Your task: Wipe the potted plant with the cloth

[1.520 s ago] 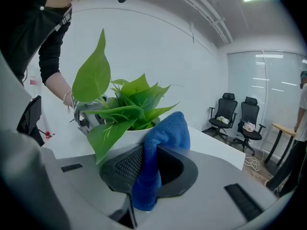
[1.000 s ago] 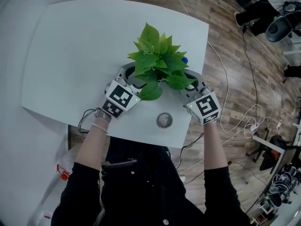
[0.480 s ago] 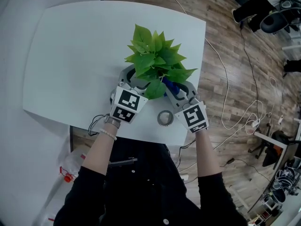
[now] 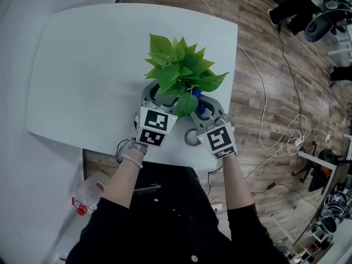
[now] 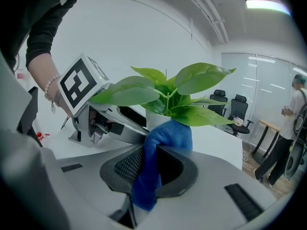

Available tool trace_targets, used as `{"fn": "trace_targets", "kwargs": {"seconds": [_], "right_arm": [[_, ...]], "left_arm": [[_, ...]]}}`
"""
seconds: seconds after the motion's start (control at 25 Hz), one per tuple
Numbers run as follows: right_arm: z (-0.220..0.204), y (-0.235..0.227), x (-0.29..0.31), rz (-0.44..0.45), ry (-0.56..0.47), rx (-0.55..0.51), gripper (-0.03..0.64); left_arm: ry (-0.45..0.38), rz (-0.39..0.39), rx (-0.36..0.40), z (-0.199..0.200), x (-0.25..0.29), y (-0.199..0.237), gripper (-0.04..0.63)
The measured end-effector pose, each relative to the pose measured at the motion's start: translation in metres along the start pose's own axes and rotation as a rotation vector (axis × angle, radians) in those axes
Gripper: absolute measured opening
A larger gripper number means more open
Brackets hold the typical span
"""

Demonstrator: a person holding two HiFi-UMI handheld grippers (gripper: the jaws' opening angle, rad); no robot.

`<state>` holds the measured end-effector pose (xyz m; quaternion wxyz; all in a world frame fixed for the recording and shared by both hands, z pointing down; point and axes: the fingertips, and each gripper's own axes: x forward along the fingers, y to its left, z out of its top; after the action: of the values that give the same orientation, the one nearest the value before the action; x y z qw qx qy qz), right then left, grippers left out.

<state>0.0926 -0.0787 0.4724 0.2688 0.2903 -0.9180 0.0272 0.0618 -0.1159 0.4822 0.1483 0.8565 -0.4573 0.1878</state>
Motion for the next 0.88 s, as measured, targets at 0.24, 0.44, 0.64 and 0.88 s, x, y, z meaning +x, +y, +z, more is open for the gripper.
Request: {"fn": "trace_targets", "kwargs": {"seconds": [0.24,0.44,0.64,0.88], "right_arm": [[0.001,-0.009,-0.005,-0.047,-0.025,0.103,0.095],[0.001,-0.018,-0.002,-0.082,-0.031,0.161,0.095],[-0.003,-0.029,-0.003,-0.113,-0.022,0.214,0.095],[0.000,-0.051,0.005,-0.139,-0.022,0.217,0.095]], "left_arm": [[0.033,-0.093,-0.020,-0.010,-0.007,-0.001,0.301],[0.035,-0.149,0.000,-0.014,-0.013,0.011,0.311],[0.049,-0.210,0.040,-0.013,-0.015,0.021,0.318],[0.057,-0.267,0.104,-0.004,-0.007,0.031,0.324]]}}
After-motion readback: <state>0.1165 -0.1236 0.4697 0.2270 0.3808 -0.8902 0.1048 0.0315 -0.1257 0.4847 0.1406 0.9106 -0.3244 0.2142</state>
